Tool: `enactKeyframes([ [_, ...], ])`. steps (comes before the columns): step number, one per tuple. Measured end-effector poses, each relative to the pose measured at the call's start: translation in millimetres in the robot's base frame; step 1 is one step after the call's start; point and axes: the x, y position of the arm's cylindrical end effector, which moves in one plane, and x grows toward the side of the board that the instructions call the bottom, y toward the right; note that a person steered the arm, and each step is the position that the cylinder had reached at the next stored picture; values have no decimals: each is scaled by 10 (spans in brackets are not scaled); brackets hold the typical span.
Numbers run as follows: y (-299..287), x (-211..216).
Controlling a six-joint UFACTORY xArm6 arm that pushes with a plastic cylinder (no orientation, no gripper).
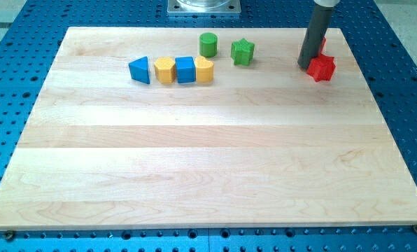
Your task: Place the red star vertically below the red circle
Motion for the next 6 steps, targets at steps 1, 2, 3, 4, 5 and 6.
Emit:
enactKeyframes([
  [1, -73, 708],
  [2, -96, 763],
  [3, 98, 764],
  [4, 106, 751],
  [5, 342, 804],
  [6, 346, 590],
])
